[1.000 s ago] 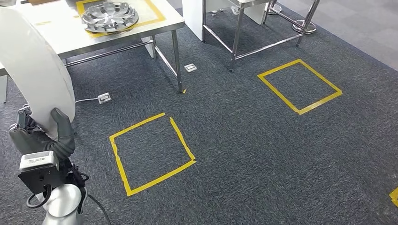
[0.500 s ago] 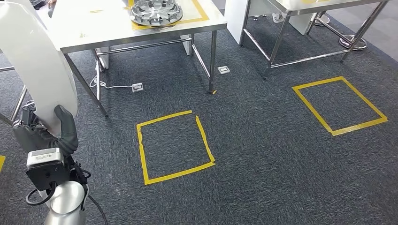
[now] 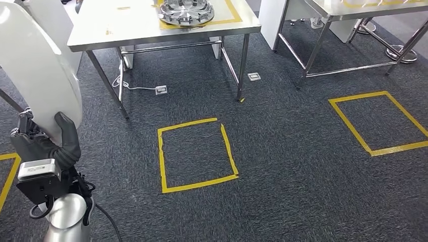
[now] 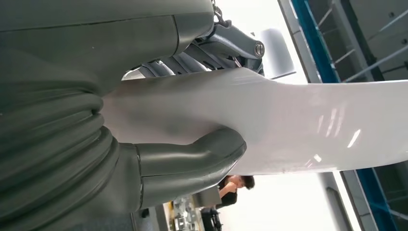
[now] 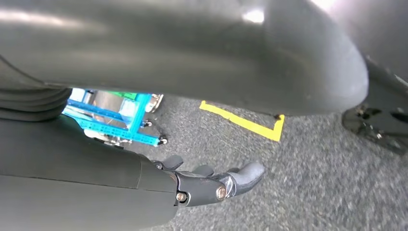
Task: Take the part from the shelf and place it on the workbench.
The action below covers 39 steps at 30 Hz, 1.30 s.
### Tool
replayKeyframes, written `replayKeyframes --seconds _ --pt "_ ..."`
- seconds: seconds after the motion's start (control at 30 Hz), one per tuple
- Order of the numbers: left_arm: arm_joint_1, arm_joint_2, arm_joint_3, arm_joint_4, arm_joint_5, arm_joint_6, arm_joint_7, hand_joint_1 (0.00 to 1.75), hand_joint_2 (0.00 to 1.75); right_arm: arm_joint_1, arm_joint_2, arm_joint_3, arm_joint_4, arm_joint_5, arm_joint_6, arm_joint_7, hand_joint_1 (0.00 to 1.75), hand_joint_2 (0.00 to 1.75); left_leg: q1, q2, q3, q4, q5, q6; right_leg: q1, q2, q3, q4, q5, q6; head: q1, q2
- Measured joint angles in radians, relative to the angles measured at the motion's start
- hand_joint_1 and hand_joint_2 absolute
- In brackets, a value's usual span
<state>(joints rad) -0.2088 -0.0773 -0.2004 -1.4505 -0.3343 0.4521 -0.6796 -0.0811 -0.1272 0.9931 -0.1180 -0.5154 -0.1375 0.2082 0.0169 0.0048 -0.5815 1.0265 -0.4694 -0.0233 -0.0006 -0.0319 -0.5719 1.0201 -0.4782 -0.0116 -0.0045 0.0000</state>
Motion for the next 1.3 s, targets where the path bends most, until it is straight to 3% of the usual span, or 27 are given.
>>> replayKeyframes --seconds 0.07,0.1,0.17,0.33,0.53,0.6,0.67,0.73,0.77,0.8,0.87,0.93,1.03,1.1,1.2,1.23,1.27,1.3 --pt "0.000 -0.001 0.000 0.000 0.002 0.003 0.001 1.75 1.75 0.000 -0.001 0.001 0.000 0.002 0.002 0.000 0.00 0.00 0.000 -0.002 -0.002 0.000 0.002 0.005 0.002 0.001 0.001 -0.004 0.004 -0.008 0.001 0.000" --pt "0.001 -0.001 0.000 0.000 0.002 0.004 0.001 1.75 1.75 0.000 -0.001 0.001 0.000 0.002 0.005 -0.001 0.00 0.00 -0.001 -0.002 -0.002 0.000 0.002 0.007 0.001 0.000 0.003 -0.007 0.007 -0.007 0.001 0.000" --pt "0.002 -0.001 0.000 -0.002 0.003 0.005 0.002 1.75 1.75 0.000 -0.001 0.002 0.000 0.003 0.014 -0.001 0.00 0.00 -0.002 -0.002 -0.002 0.000 0.002 0.012 0.001 0.000 0.005 -0.013 0.010 0.001 0.001 0.000" --pt "0.003 -0.001 0.000 -0.004 0.008 0.005 0.004 1.75 1.75 -0.001 -0.001 0.002 0.000 -0.003 0.023 -0.001 0.00 0.00 -0.010 -0.002 -0.006 0.005 0.001 0.026 -0.006 0.000 0.006 -0.021 0.016 0.033 0.000 0.000" --pt "0.003 -0.001 0.001 -0.004 0.010 0.005 0.004 1.75 1.75 -0.001 -0.001 0.003 0.000 -0.008 0.033 -0.001 0.00 0.00 -0.014 -0.004 -0.007 -0.003 0.007 0.044 -0.014 -0.001 0.006 -0.021 0.016 0.052 0.000 0.000" --pt "0.003 -0.001 0.001 -0.004 0.010 0.005 0.004 1.75 1.75 -0.001 -0.001 0.003 0.000 -0.008 0.033 -0.001 0.00 0.00 -0.008 -0.005 -0.005 -0.012 0.015 0.052 -0.016 0.011 -0.017 0.033 -0.021 0.058 0.003 0.000" --pt "0.004 -0.002 0.001 -0.003 0.010 0.005 0.004 1.75 1.75 0.001 -0.001 0.003 0.000 -0.008 0.033 -0.001 0.00 0.00 -0.006 -0.007 -0.007 -0.013 0.018 0.055 -0.017 0.023 -0.079 0.164 -0.090 0.061 0.005 0.000" --pt "0.007 -0.002 0.001 -0.001 0.010 0.005 0.005 1.75 1.75 0.004 -0.001 0.003 0.000 -0.009 0.034 -0.001 0.00 0.00 -0.006 -0.010 -0.010 -0.012 0.018 0.055 -0.018 0.024 -0.131 0.269 -0.124 0.063 0.006 0.000" --pt "0.009 -0.002 0.001 0.000 0.010 0.005 0.005 1.75 1.75 0.005 -0.001 0.003 0.000 -0.010 0.035 -0.001 0.00 0.00 -0.006 -0.012 -0.011 -0.010 0.017 0.053 -0.019 0.025 -0.130 0.268 -0.112 0.063 0.006 0.000" --pt "0.010 -0.002 0.001 0.000 0.011 0.005 0.005 1.75 1.75 0.006 -0.001 0.004 0.000 -0.012 0.037 -0.001 0.00 0.00 -0.005 -0.014 -0.011 -0.009 0.017 0.050 -0.021 0.025 -0.108 0.223 -0.083 0.061 0.006 0.000" --pt "0.011 -0.003 0.001 -0.002 0.013 0.003 0.005 1.75 1.75 0.005 -0.001 0.004 0.000 -0.016 0.039 -0.001 0.00 0.00 -0.004 -0.019 -0.010 -0.003 0.014 0.040 -0.022 0.026 -0.037 0.082 -0.021 0.057 0.006 0.000" --pt "0.010 -0.004 0.001 -0.004 0.016 -0.002 0.004 1.75 1.75 0.004 -0.001 0.004 0.000 -0.021 0.038 -0.002 0.00 0.00 -0.006 -0.023 -0.012 0.000 0.011 0.026 -0.018 0.029 0.000 0.004 -0.001 0.047 0.006 0.000" --pt "0.008 -0.005 0.001 -0.004 0.017 -0.010 0.005 1.75 1.75 0.003 0.000 0.004 0.000 -0.023 0.037 0.001 0.00 0.00 -0.004 -0.024 -0.011 -0.005 0.010 0.003 -0.012 0.028 0.001 -0.006 -0.001 0.022 0.006 0.000" --pt "0.006 -0.005 0.001 -0.005 0.016 -0.012 0.005 1.75 1.75 0.002 0.001 0.004 0.000 -0.024 0.038 0.003 0.00 0.00 -0.002 -0.020 -0.027 0.031 -0.013 -0.008 -0.016 0.026 0.005 -0.011 0.002 0.006 0.002 0.000" --pt "0.003 -0.004 0.001 -0.004 0.016 -0.012 0.005 1.75 1.75 0.002 0.003 0.004 0.000 -0.034 0.038 0.005 0.00 0.00 -0.002 -0.015 -0.121 0.218 -0.096 -0.015 -0.014 0.022 0.010 -0.012 -0.002 -0.007 -0.003 0.000" --pt "0.003 -0.004 0.001 -0.003 0.015 -0.012 0.005 1.75 1.75 0.003 0.003 0.004 0.000 -0.038 0.037 0.005 0.00 0.00 -0.002 -0.015 -0.148 0.266 -0.106 -0.016 -0.013 0.022 0.011 -0.012 -0.004 -0.008 -0.003 0.000" --pt "0.002 -0.004 0.001 -0.002 0.015 -0.012 0.005 1.75 1.75 0.003 0.004 0.004 0.000 -0.039 0.036 0.005 0.00 0.00 -0.002 -0.015 -0.158 0.278 -0.097 -0.016 -0.012 0.022 0.014 -0.012 -0.006 -0.009 -0.003 0.000" --pt "0.001 -0.004 0.001 -0.001 0.014 -0.011 0.005 1.75 1.75 0.003 0.006 0.004 0.000 -0.039 0.036 0.005 0.00 0.00 -0.002 -0.014 -0.147 0.250 -0.070 -0.014 -0.012 0.022 0.018 -0.012 -0.009 -0.008 -0.003 0.000"
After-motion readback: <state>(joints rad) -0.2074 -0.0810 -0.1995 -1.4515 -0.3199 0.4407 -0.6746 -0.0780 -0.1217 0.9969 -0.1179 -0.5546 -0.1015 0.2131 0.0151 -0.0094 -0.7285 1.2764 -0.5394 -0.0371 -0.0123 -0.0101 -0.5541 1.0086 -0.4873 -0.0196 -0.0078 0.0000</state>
